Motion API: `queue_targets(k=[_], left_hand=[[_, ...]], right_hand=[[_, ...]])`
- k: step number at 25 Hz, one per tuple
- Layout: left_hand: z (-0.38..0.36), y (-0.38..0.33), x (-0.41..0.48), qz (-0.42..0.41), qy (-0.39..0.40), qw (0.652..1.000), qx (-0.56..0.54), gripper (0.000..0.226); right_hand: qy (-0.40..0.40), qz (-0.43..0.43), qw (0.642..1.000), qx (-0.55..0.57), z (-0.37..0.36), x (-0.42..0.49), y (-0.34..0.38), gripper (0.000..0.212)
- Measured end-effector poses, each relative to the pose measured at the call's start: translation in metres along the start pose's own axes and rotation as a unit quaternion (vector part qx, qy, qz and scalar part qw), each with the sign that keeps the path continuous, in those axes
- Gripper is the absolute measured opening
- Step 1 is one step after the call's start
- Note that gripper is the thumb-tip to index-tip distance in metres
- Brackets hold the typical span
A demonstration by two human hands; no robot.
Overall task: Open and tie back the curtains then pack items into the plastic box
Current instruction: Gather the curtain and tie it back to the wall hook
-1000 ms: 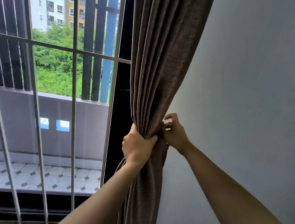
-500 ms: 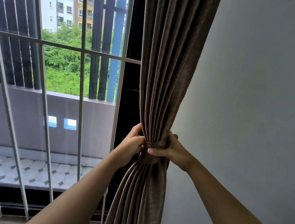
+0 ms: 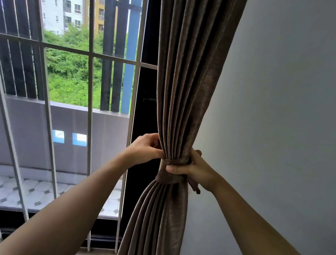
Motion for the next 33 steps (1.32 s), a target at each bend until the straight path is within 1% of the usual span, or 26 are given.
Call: queue_targets(k=[2, 4, 6, 7, 8, 10, 11, 13, 14, 15, 18, 20, 21, 22, 24, 26, 27, 28, 29, 30, 31, 32, 33], left_hand=[[0.010, -0.002, -0.001, 0.001, -0.039, 0.996, 0.075, 0.028], [0.015, -0.012, -0.003, -0.016, -0.058, 0.991, 0.119, 0.019], [0.017, -0.024, -0.006, -0.060, -0.070, 0.988, 0.121, 0.018], [0.017, -0.028, -0.007, -0.080, -0.065, 0.989, 0.109, 0.019], [0.015, -0.028, -0.008, -0.083, -0.054, 0.991, 0.087, 0.018], [0.012, -0.017, -0.006, -0.045, -0.027, 0.996, 0.067, 0.012], [0.010, -0.014, -0.006, -0.027, -0.014, 0.997, 0.076, 0.014], [0.008, -0.006, -0.005, -0.001, 0.015, 0.995, 0.094, 0.029], [0.008, -0.001, -0.005, 0.016, 0.033, 0.996, 0.083, 0.034], [0.007, 0.001, -0.007, 0.029, 0.056, 0.996, 0.058, 0.035], [-0.003, 0.003, -0.013, 0.045, 0.135, 0.987, -0.069, 0.031], [-0.006, 0.016, -0.010, 0.095, 0.137, 0.970, -0.175, 0.029], [-0.008, 0.021, -0.008, 0.120, 0.137, 0.961, -0.209, 0.027], [-0.009, 0.023, -0.005, 0.128, 0.141, 0.958, -0.216, 0.022], [-0.009, 0.019, 0.005, 0.097, 0.147, 0.964, -0.197, 0.017], [0.001, 0.014, 0.016, 0.057, 0.128, 0.978, -0.151, 0.018], [0.008, 0.008, 0.020, 0.034, 0.113, 0.988, -0.097, 0.015], [0.016, 0.001, 0.026, 0.010, 0.081, 0.996, -0.023, 0.016], [0.026, -0.007, 0.030, -0.016, 0.036, 0.997, 0.064, 0.022], [0.036, -0.016, 0.033, -0.037, -0.019, 0.988, 0.147, 0.025], [0.044, -0.028, 0.032, -0.045, -0.079, 0.969, 0.228, 0.022], [0.051, -0.039, 0.029, -0.048, -0.130, 0.944, 0.298, 0.016], [0.052, -0.047, 0.026, -0.057, -0.158, 0.925, 0.340, 0.009]], right_hand=[[0.001, -0.002, 1.000, -0.010, -0.001, -0.002, 0.002, 0.057], [0.001, -0.003, 1.000, -0.024, -0.001, -0.003, 0.004, 0.056], [0.002, -0.003, 1.000, -0.027, -0.001, -0.003, 0.006, 0.056], [0.003, -0.003, 1.000, -0.029, -0.001, -0.003, 0.007, 0.056], [0.003, -0.006, 1.000, -0.031, -0.002, -0.003, 0.006, 0.056], [0.002, -0.006, 1.000, -0.031, -0.003, -0.003, 0.006, 0.057], [-0.002, -0.006, 0.999, -0.031, -0.002, -0.004, 0.005, 0.059], [-0.007, -0.004, 0.999, -0.032, -0.001, -0.003, 0.004, 0.061], [-0.008, -0.002, 1.000, -0.029, -0.001, -0.002, 0.004, 0.061], [-0.012, -0.001, 1.000, -0.028, -0.001, -0.001, 0.004, 0.061], [-0.023, 0.004, 1.000, -0.018, 0.001, 0.001, 0.002, 0.064], [-0.029, 0.010, 0.999, -0.012, 0.002, 0.002, 0.000, 0.065], [-0.029, 0.015, 0.999, -0.015, 0.002, 0.003, 0.000, 0.067], [-0.032, 0.018, 0.999, -0.019, 0.002, 0.005, 0.000, 0.070], [-0.037, 0.020, 0.999, -0.025, 0.003, 0.009, -0.003, 0.075], [-0.039, 0.019, 0.999, -0.029, 0.007, 0.012, -0.005, 0.079], [-0.041, 0.016, 0.998, -0.034, 0.010, 0.014, -0.007, 0.081], [-0.043, 0.012, 0.998, -0.039, 0.012, 0.016, -0.007, 0.082], [-0.044, 0.010, 0.998, -0.043, 0.013, 0.017, -0.006, 0.081], [-0.045, 0.007, 0.998, -0.044, 0.013, 0.017, -0.004, 0.078], [-0.044, 0.007, 0.998, -0.043, 0.013, 0.019, -0.003, 0.075], [-0.046, 0.008, 0.998, -0.041, 0.013, 0.020, -0.002, 0.071], [-0.049, 0.009, 0.998, -0.040, 0.014, 0.020, -0.003, 0.068]])
Point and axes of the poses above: each hand's wrist, its own x-axis towards the middle knuckle, its own z-axis out of the back of the hand, y = z × x, the point moved 10 cm from there along x, towards the middle knuckle, and after that the axes turned 7 degrees about x, right-handed, at the moved point
